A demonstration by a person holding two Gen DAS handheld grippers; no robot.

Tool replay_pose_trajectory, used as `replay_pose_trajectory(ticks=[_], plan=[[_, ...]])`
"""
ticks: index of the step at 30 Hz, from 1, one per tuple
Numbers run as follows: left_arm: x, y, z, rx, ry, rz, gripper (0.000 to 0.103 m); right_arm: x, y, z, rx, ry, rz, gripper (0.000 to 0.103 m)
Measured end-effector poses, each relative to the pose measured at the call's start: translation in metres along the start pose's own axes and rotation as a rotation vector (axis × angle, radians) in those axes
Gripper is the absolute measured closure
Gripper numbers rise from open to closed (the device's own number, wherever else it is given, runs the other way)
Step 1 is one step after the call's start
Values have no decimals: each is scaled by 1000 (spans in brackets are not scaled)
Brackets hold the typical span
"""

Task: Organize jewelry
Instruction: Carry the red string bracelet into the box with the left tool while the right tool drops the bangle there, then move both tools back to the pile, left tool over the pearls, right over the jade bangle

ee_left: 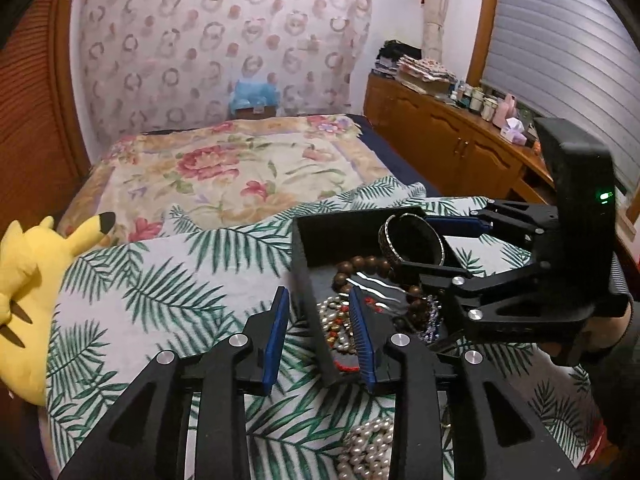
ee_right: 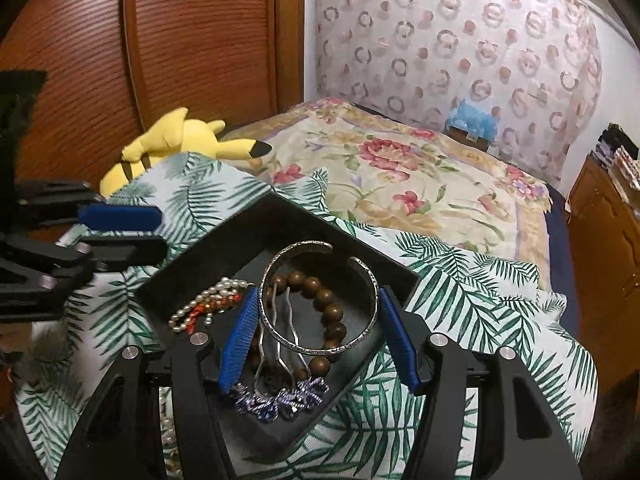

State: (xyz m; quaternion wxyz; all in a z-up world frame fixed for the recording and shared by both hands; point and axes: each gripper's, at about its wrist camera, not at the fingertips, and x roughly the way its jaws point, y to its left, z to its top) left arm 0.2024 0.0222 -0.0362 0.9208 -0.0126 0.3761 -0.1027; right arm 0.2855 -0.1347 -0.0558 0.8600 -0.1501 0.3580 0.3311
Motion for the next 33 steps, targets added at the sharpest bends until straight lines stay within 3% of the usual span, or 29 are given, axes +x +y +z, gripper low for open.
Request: replay_pose_trajectory(ticks=[8,17,23,28,30,33], plan=[[-11,4,-6,-2,-10,20,73,4,0,3,1,-10,-40,40],[-18,3,-14,-2,0,28,73,-23,-9,0,48,-66,-47,40],[-28,1,-28,7,9,27,73,-65,3,-24,74,-103,-32,40],[-36,-1,-44,13,28,22,72,-88,22,-52,75,-80,-12,40],[-39,-3,-51,18,34,23,56,-94,33,-70,72,-52,1,40],[-42,-6,-64,29,52,22,56,-96,43,-89,84,-15,10,41]])
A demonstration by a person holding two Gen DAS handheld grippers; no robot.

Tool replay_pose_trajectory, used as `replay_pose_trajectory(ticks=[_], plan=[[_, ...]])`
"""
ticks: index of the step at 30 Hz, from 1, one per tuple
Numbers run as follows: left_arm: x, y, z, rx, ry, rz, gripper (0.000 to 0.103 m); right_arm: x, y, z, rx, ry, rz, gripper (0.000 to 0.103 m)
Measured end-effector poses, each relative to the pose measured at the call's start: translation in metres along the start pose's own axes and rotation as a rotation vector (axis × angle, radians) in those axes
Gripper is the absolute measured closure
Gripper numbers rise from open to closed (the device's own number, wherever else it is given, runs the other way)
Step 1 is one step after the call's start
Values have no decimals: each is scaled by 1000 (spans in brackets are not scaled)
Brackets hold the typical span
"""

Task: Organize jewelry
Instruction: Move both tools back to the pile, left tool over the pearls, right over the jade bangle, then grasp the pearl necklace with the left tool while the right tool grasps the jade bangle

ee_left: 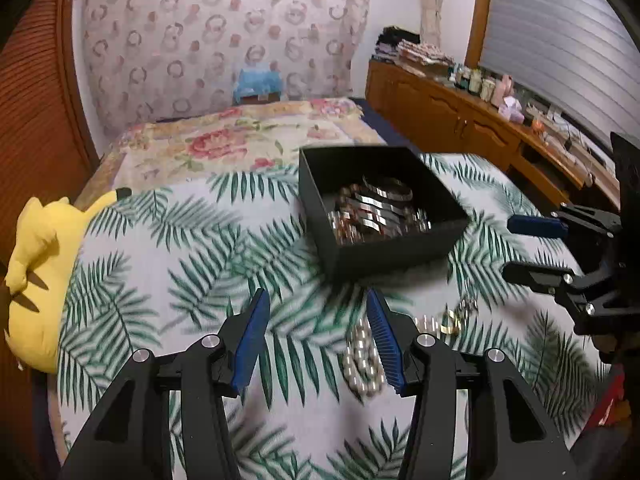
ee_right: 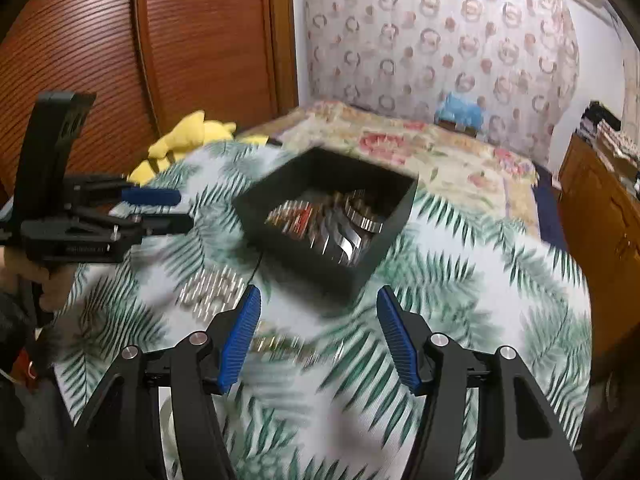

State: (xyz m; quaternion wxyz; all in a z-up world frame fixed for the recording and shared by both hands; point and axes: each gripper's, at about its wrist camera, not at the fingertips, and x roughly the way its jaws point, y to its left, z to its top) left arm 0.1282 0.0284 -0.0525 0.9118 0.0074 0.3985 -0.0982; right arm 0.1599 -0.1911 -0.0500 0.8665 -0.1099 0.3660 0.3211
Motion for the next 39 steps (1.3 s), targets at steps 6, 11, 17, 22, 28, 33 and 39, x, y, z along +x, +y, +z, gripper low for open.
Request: replay_pose_trajectory(ticks=[6,11,17,22,28,33,39], plan=[[2,-8,-25,15,49,-14,55,2,23,-33,-15,76,23,45],[7,-14,-37,19,78,-29,55,6,37,-47,-34,126,50,48],[9,-23,-43,41,74,-54,64,12,45,-59,-57,181,60,58],[14,-30,-44,69,86,-51,72,15,41,-59,-72,176,19,71],[15,-35,-40,99,81,-30,73,17,27,-55,-50,167,-26,78],[21,-40,-38,117,94,-40,83,18,25,-55,-49,154,-25,78],[27,-42,-36,128,107,-31,83,18,24,-55,-48,148,-23,78]])
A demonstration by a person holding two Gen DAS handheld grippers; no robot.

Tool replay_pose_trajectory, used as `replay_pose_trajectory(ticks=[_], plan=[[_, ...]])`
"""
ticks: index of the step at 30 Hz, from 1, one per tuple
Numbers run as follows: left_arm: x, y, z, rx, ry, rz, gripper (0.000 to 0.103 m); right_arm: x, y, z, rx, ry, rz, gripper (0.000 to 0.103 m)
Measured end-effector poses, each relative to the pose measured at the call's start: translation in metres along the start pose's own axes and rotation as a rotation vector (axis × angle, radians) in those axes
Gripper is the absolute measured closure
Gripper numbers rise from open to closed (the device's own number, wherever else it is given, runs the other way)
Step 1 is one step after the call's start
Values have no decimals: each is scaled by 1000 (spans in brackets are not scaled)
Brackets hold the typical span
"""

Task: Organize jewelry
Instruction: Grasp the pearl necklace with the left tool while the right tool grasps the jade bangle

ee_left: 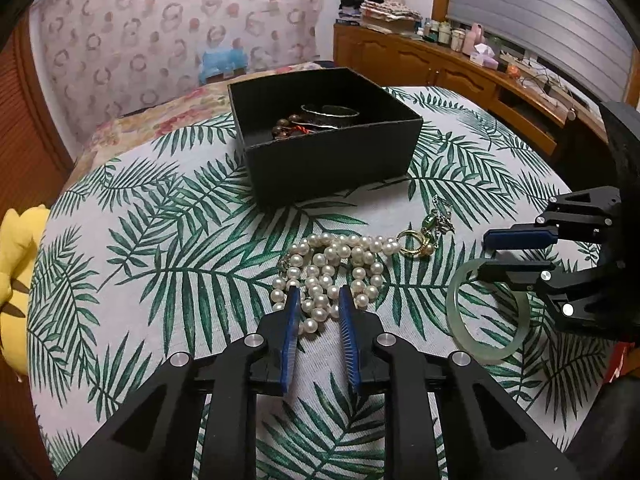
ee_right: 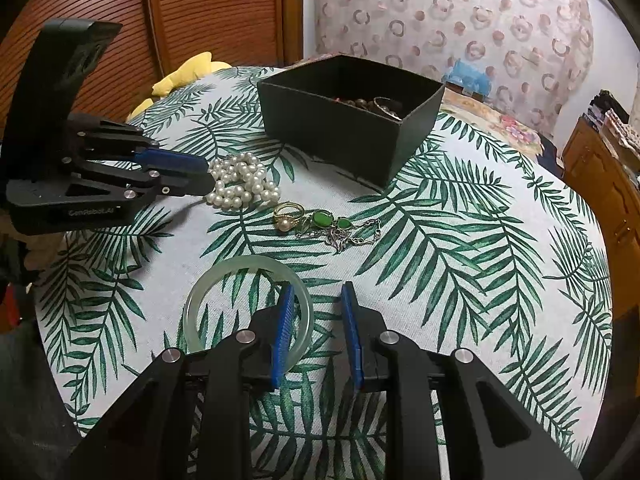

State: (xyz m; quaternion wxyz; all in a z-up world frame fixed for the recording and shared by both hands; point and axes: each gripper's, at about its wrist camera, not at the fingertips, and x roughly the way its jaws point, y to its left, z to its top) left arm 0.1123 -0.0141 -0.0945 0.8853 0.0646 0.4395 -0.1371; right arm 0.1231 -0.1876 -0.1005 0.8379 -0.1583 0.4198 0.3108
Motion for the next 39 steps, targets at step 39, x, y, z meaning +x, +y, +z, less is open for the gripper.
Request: replay_pose_trajectory(ticks=[39], plan=[[-99,8,86,-22,-314,-49,97,-30,-27,31,49,-128,-8,95]])
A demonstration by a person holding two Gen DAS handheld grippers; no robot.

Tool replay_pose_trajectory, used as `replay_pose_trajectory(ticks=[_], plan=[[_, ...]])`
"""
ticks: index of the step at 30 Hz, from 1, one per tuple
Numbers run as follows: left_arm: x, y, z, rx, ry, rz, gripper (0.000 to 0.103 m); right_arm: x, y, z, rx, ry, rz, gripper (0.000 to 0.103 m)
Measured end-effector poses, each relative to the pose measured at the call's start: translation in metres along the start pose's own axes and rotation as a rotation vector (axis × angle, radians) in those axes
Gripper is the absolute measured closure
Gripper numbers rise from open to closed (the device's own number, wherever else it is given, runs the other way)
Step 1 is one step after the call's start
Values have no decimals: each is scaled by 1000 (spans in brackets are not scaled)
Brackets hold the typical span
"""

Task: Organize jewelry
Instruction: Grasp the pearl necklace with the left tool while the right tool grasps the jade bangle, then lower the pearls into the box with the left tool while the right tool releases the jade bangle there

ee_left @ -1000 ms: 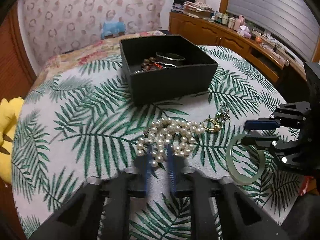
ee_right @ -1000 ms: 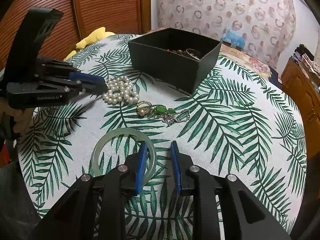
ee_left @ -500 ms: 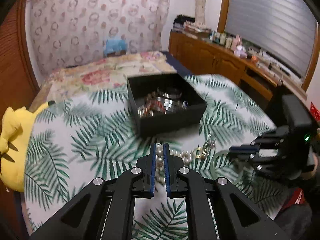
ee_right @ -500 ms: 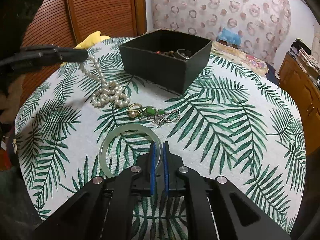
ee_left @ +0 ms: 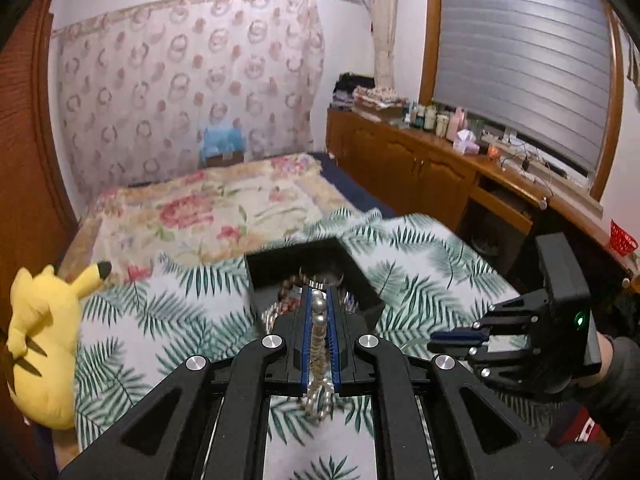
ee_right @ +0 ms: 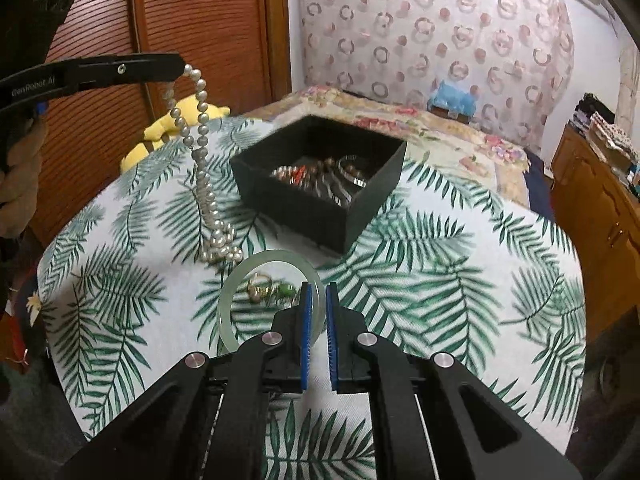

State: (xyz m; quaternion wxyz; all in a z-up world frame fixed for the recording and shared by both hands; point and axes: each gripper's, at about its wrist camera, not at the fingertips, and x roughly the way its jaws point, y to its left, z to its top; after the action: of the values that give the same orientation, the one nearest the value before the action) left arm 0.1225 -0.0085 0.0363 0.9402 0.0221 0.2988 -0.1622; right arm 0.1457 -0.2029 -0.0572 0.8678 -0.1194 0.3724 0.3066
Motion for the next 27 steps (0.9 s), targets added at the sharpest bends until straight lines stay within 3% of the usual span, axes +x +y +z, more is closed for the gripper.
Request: replay_pose_trajectory(ticks=[21,27], plan=[[-23,-1,94,58,-181,27,97,-18,-21,64,-26,-121,-21,95],[-13,1,104,58,-184,40,97,-18,-29,79,-24,-145,-26,95]])
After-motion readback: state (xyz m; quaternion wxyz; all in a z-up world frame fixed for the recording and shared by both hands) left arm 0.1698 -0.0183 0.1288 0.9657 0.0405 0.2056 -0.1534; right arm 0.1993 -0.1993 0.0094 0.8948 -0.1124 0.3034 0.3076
